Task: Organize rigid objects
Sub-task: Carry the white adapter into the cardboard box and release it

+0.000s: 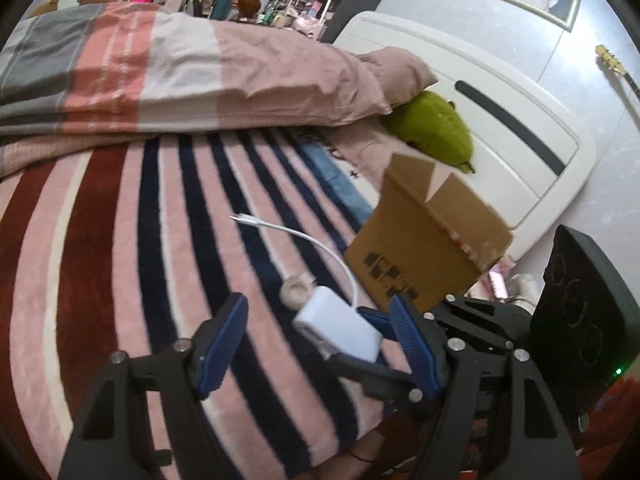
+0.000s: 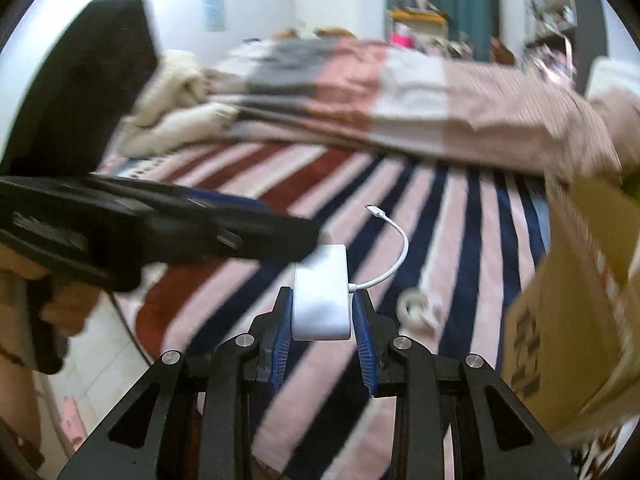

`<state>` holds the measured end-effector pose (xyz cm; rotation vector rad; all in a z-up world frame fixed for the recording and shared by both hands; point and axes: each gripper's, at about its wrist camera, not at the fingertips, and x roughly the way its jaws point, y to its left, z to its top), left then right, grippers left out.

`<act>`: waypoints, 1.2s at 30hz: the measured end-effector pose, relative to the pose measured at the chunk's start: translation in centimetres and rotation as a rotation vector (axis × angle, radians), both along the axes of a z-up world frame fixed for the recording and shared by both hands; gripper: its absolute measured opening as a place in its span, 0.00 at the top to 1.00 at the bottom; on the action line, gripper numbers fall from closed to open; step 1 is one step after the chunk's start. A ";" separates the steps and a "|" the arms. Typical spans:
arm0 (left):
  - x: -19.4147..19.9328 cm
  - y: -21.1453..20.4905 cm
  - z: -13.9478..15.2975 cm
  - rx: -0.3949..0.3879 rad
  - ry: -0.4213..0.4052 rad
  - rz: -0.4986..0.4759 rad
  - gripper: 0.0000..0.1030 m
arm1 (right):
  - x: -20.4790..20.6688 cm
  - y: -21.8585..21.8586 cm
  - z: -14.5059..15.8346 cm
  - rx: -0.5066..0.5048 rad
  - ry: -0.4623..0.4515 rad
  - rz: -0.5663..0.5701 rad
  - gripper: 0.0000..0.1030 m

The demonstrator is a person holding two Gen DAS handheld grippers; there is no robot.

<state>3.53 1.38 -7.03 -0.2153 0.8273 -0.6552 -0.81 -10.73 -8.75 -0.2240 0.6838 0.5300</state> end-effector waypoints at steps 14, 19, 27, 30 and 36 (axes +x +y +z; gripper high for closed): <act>2.2 -9.3 6.7 0.034 -0.079 -0.101 0.69 | 0.7 -7.0 6.8 0.059 -0.126 -0.014 0.76; 3.6 -15.4 7.3 0.063 -0.063 -0.184 0.69 | 1.1 -12.3 7.9 0.072 -0.106 -0.097 0.76; 4.7 -23.2 5.9 0.122 -0.010 -0.294 0.69 | 1.1 -19.8 7.1 0.081 -0.011 -0.213 0.76; 5.1 -24.5 5.2 0.141 0.010 -0.300 0.69 | 1.1 -21.3 6.8 0.079 0.011 -0.230 0.76; 5.7 -24.4 5.0 0.165 0.029 -0.266 0.36 | 2.9 -22.4 5.8 0.066 0.095 -0.264 0.57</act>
